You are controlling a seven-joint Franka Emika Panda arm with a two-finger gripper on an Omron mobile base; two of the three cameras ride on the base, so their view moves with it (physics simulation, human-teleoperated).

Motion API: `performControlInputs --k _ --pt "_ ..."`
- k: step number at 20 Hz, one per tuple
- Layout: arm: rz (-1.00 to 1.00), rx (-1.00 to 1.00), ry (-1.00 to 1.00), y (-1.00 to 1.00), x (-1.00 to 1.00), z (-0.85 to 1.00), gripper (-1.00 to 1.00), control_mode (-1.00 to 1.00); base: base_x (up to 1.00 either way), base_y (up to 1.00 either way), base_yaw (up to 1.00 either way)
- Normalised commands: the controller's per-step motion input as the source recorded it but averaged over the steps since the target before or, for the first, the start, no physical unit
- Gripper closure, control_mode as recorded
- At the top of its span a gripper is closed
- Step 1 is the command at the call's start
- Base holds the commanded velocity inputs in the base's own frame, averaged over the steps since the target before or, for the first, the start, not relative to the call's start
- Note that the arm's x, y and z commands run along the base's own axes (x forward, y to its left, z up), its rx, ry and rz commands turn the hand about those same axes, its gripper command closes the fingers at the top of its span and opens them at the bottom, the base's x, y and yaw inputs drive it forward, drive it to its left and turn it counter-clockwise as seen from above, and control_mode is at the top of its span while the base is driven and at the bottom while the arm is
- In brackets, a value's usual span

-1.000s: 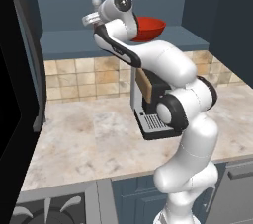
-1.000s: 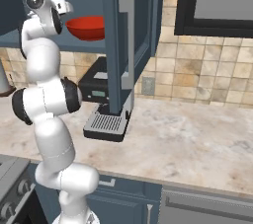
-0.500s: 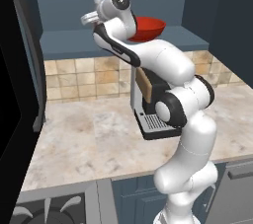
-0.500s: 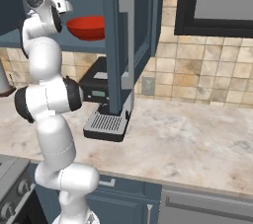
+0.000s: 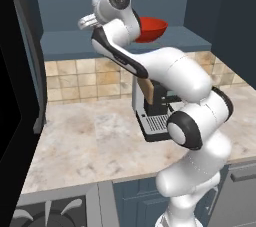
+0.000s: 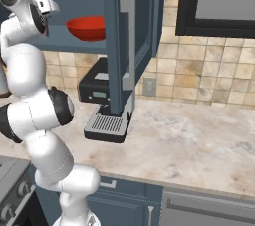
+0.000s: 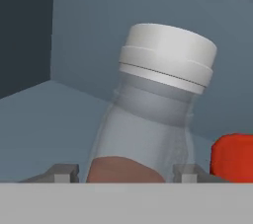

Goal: Take the cinnamon bottle from the cabinet and place it on the dining table, next to the plate with the cupcake. Then take the chocolate from the dining counter and place it on the cupcake plate.

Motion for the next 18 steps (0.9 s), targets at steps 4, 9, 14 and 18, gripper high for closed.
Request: performControlInputs --k 4,9,14,18 --pt "0.02 -0.06 0.0 -0.11 -1.0 0.0 1.0 -1.0 0.0 0.0 0.0" --pt "0.07 -0.04 0.0 -0.31 -1.0 0.0 1.0 -1.0 0.0 0.0 0.0" --pt "0.17 0.0 -0.01 -0.61 -1.0 -0.07 1.0 -1.0 0.0 0.0 0.0" --pt "0.1 0.0 -0.01 -0.36 -1.0 -0.13 1.0 -1.0 0.0 0.0 0.0"
